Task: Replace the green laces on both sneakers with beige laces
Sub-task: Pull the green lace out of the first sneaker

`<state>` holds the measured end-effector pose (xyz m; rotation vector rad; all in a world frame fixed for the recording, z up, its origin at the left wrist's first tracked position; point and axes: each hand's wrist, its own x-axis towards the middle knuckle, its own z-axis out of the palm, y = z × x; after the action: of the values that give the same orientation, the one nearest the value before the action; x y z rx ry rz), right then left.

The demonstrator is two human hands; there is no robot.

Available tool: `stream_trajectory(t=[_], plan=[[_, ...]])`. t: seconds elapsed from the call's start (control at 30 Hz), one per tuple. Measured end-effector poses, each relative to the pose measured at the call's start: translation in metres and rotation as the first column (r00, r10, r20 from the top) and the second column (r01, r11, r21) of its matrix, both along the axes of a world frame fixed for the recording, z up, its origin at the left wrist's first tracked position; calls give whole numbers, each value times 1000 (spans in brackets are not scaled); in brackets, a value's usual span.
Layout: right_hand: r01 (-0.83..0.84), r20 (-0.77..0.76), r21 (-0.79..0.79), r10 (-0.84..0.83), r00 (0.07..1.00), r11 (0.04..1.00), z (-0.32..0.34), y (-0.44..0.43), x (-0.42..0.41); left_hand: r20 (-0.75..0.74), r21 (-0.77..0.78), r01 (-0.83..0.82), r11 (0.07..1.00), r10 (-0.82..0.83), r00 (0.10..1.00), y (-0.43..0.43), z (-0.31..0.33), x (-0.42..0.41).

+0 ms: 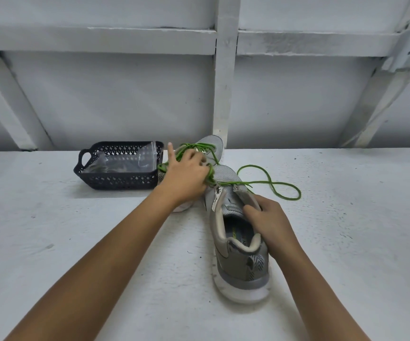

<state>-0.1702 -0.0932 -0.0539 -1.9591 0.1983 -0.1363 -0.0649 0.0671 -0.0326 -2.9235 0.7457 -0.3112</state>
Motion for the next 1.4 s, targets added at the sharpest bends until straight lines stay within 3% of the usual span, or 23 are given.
stream_trajectory(t=[0.23,0.37,0.53,0.83,0.93,1.07,1.17,1.27,1.4], plan=[[-11,0,-14,11,1000,1000,3,0,-2,30,89,20,996,-23,999,-9,0,-1],[-18,-7,-9,18,1000,1000,1,0,-1,39,-130,-23,991,29,999,4,3,1],[-16,-3,-12,16,1000,1000,1,-1,0,91,-386,-97,917,142,986,31,13,0],[-14,-3,6,14,1000,1000,-2,-2,1,112,-628,-134,767,260,959,70,12,-4],[-18,-22,-1,18,1000,1000,-2,-3,3,73,-654,-80,752,168,983,74,10,-6],[-36,-39,-75,34,999,997,5,-8,10,63,-667,3,745,52,997,71,5,-15],[-37,86,-216,57,995,976,21,-3,21,43,-685,26,728,4,999,66,5,-21],[-119,141,-428,196,970,896,36,13,42,25,-685,38,727,-28,999,63,6,-24],[-225,80,-597,336,938,770,41,33,71,25,-691,43,721,-35,999,60,7,-27]])
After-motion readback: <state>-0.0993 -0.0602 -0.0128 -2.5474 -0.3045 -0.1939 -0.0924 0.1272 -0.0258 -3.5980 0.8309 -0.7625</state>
